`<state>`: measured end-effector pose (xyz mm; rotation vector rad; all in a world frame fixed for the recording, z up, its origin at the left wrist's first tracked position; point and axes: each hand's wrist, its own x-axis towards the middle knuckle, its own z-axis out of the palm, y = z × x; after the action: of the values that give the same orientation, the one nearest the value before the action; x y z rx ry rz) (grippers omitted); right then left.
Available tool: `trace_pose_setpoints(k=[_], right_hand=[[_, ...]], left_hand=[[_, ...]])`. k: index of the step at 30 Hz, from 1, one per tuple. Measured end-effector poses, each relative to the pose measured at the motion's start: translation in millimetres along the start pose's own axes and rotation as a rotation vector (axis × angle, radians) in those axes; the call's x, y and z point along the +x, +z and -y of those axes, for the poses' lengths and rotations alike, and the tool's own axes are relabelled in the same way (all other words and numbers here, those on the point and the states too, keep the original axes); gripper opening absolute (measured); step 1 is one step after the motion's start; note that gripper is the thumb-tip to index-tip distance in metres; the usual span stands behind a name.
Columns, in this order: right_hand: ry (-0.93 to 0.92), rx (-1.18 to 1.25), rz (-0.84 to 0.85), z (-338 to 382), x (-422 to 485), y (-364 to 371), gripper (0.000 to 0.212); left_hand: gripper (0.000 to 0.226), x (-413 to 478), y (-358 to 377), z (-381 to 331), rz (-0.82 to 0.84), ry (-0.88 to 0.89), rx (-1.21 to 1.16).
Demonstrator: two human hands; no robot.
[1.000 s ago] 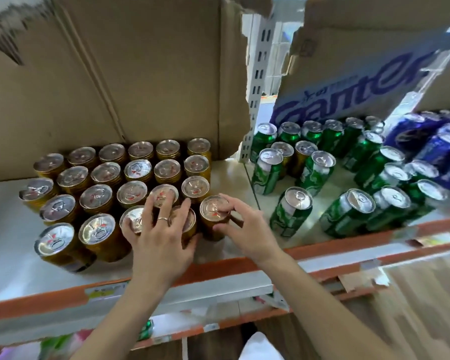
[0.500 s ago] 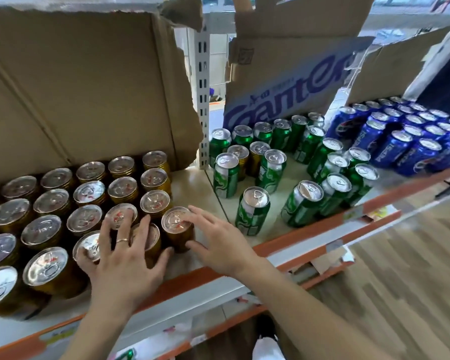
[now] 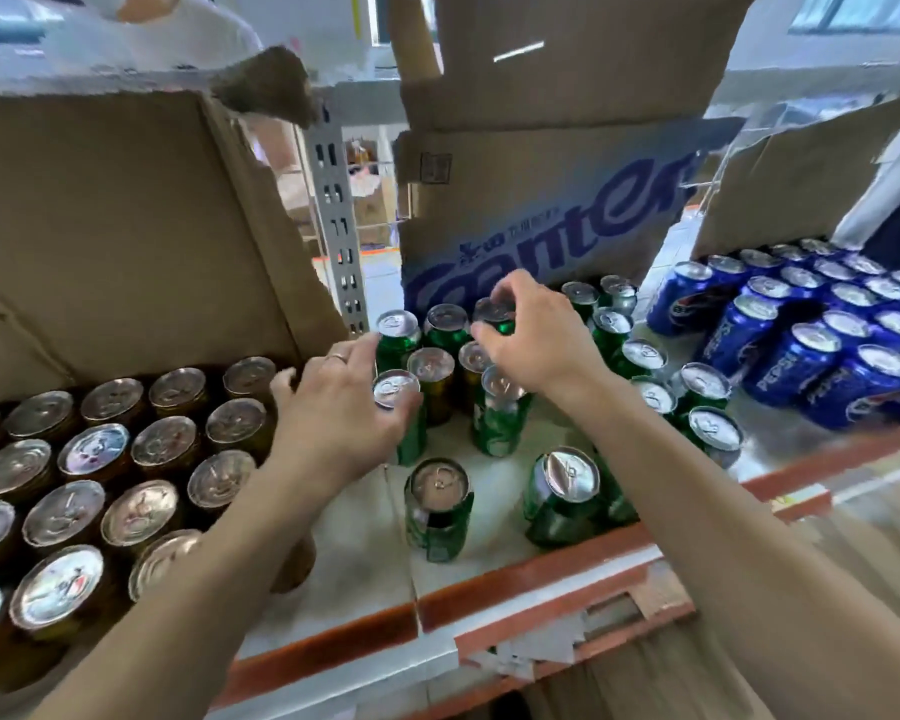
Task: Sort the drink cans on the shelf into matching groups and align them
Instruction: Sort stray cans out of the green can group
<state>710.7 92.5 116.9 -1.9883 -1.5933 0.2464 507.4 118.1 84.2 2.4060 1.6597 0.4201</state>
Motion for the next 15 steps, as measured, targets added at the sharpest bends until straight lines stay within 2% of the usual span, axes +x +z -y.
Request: trace_pose_setpoints(k=[5,8,11,15], right_hand=[[0.113,-0.191,0.299,-27.2,45.6,16.4,0.048],[0.172,-0.205,0.447,-39.5,62.6,36.7,0.045],[0.202,-0.194,0.557,-44.6,72.5,56.1,0.053],[0.215,-0.170,0.547,-49.1,79.7,60.4,0.048]], left_hand=[[0.063,54.4,29.4,-27.5,0.209,-0.126,0.132],[0.056,69.3,48.7,-32.8,0.277,-0.160,0.181],[0.046,80.4,62.1,-33.7,0.270,-0.166,0.219],[0.029,86.2,75.1,-35.3,0.167,-0.123,0.234]])
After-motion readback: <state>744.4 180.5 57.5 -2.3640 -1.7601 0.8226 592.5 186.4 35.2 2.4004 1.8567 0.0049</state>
